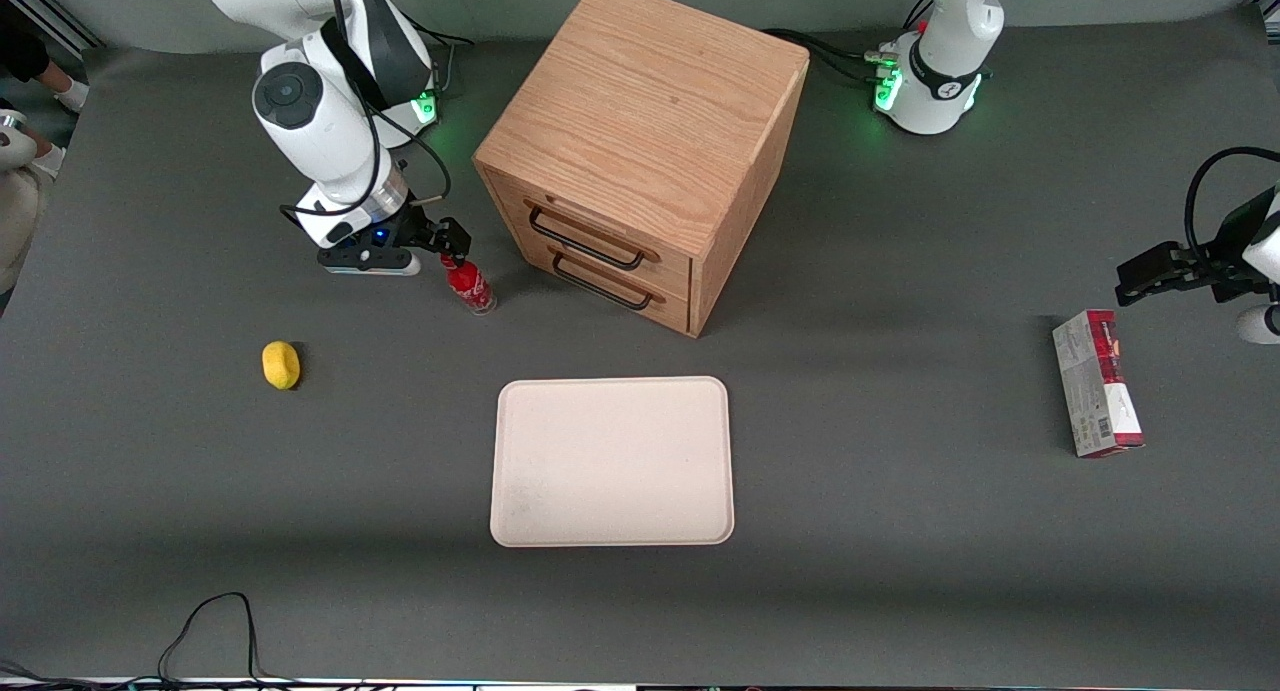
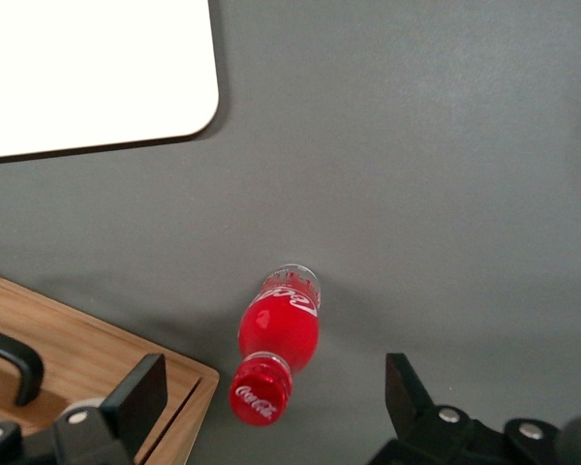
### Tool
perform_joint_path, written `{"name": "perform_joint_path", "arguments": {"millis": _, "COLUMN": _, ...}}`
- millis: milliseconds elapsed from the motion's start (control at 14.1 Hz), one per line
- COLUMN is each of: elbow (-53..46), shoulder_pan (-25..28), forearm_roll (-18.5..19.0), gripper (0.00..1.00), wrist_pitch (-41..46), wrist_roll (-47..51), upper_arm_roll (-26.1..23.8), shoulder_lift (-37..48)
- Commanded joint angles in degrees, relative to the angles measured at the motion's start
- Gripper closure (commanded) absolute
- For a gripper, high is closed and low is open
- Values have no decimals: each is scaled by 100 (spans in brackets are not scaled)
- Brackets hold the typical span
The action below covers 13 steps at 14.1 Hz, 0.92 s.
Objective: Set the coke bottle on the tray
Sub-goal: 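Close the right gripper around the red bottle's body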
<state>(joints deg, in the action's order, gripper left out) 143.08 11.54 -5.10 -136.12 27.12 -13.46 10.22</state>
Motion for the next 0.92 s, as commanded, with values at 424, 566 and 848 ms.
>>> {"name": "perform_joint_path", "arguments": {"millis": 424, "elbow": 150, "shoulder_pan": 67, "forearm_roll": 26, "gripper": 1, "wrist_pitch": -353, "wrist_roll": 110, "upper_arm_roll": -157, "shoulder_lift": -327}}
{"name": "perform_joint_path", "arguments": {"millis": 566, "elbow": 150, "shoulder_pan": 67, "forearm_roll": 52, "gripper": 7, "wrist_pitch": -362, "wrist_roll": 75, "upper_arm_roll": -157, "shoulder_lift": -415}}
{"name": "perform_joint_path", "arguments": {"millis": 848, "elbow": 150, "shoulder_pan": 67, "forearm_roll": 88, "gripper": 81, "wrist_pitch": -310, "wrist_roll": 83, "upper_arm_roll": -166, "shoulder_lift": -415}}
